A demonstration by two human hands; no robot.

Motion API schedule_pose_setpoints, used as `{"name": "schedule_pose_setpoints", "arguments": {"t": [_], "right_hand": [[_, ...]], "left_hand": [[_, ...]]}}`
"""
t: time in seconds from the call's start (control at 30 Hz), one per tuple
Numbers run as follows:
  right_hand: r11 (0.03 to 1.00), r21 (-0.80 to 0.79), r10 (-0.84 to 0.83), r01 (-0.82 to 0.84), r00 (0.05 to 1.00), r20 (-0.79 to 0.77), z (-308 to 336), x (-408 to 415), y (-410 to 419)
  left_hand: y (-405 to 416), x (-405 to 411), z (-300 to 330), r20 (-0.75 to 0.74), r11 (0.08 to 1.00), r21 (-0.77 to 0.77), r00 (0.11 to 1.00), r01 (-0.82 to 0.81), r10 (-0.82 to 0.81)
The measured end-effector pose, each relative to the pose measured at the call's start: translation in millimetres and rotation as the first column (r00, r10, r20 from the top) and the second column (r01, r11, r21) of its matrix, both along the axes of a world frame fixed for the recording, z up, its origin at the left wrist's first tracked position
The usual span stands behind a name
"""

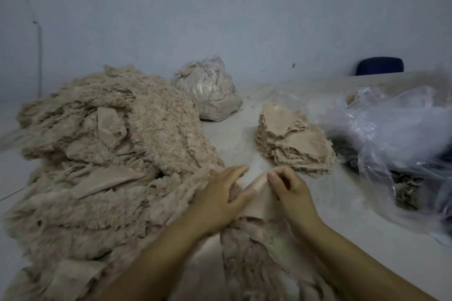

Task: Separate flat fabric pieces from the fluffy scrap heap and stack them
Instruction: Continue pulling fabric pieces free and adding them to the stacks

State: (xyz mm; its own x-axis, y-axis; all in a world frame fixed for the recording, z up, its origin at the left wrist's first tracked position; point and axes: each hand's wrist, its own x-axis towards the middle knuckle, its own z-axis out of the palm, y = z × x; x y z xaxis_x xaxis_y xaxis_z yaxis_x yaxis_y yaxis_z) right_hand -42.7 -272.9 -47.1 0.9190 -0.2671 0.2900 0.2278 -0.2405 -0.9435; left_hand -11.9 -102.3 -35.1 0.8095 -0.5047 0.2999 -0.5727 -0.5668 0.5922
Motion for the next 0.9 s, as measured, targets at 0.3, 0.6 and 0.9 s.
{"name": "schedule_pose_setpoints", "arguments": {"t": [0.3, 0.6, 0.9], "right_hand": [[0.978, 0.197, -0.040, 0.070, 0.987, -0.155, -7.2, 9.6, -33.2], [0.960, 0.264, -0.058, 0.096, 0.988, -0.146, -22.3, 14.0, -41.3], [0.938, 0.225, 0.311, -0.265, 0.928, -0.204, -26.7, 10.9, -32.7]], "left_hand": [[-15.4, 23.0, -20.2, -0.328, 0.967, -0.222, 0.944, -0.128, 0.049], [-57.0, 26.3, -28.4, -0.632, 0.673, -0.626, 0.762, -0.394, -0.141], [-57.1, 26.5, -29.6, -0.550, 0.658, -0.727, 0.741, -0.198, -0.385]]}}
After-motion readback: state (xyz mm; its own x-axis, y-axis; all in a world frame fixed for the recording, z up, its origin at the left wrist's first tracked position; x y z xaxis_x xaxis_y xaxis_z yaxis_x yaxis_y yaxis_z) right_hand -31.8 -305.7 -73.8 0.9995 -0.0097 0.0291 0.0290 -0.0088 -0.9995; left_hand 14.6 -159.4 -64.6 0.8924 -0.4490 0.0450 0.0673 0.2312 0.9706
